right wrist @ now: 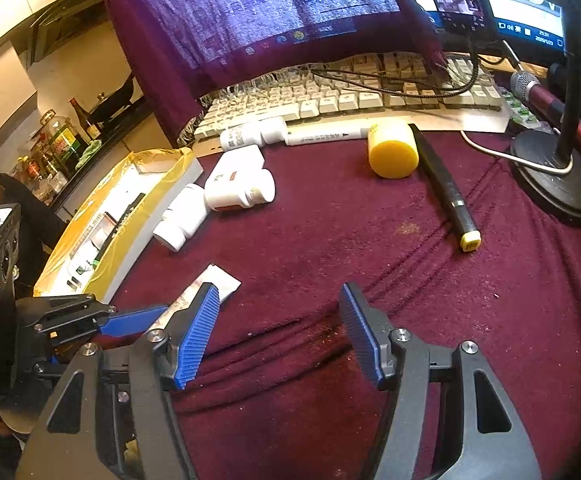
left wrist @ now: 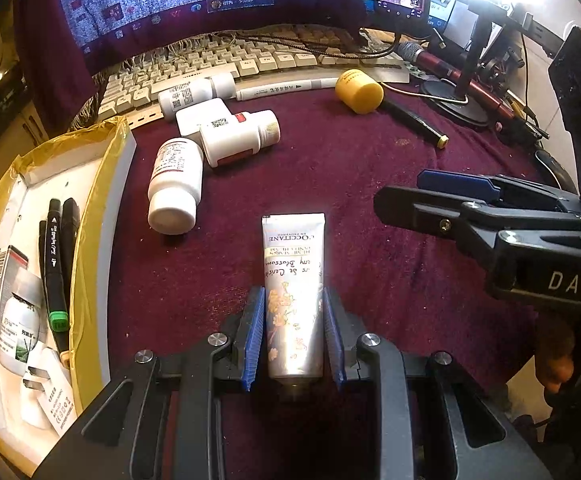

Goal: Organize objects

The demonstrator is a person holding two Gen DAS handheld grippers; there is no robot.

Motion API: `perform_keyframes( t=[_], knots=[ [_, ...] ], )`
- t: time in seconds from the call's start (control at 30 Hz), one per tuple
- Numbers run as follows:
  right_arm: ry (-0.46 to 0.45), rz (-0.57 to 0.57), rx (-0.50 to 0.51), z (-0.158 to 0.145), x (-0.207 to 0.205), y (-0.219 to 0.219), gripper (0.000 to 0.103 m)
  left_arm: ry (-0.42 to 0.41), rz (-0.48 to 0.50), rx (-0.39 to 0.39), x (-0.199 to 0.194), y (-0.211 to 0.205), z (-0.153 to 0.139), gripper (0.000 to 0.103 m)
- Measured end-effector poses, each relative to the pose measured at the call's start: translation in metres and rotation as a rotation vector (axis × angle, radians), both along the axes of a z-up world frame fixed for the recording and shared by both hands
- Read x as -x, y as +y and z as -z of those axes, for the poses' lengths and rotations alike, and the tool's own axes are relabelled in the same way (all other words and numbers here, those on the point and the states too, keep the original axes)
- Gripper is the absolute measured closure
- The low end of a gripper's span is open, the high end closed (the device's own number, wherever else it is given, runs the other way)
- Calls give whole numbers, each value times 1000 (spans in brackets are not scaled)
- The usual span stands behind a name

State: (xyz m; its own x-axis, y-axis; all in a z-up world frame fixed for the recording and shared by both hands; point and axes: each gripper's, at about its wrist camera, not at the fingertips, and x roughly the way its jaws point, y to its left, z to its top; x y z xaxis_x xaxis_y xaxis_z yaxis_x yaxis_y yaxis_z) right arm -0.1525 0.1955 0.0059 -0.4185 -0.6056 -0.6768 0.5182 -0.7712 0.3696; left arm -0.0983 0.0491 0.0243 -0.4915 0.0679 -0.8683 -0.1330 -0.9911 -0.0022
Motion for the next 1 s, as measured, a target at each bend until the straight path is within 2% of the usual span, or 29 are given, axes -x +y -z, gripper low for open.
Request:
perform_keyframes(
  t=[0.23,0.43,0.53,0.8,1.0],
  knots=[
    [9,-12,11,-3,10,-1,41,-15,-19,19,4,4,-1,78],
    [61,12,-74,-16,29,-3,41,-30,-66,26,6,8,-1,78],
    [80,-14,-91,-25,40,-6,41,-33,-101,17,7,7,-1,78],
    [22,-115,-131,-20,58,-30,41,-37,-199,-19,8,5,-2,78],
    [-3,-146,-170,-5,62,-40,41,9,-250,-76,-3,-2,-4,78]
  ],
)
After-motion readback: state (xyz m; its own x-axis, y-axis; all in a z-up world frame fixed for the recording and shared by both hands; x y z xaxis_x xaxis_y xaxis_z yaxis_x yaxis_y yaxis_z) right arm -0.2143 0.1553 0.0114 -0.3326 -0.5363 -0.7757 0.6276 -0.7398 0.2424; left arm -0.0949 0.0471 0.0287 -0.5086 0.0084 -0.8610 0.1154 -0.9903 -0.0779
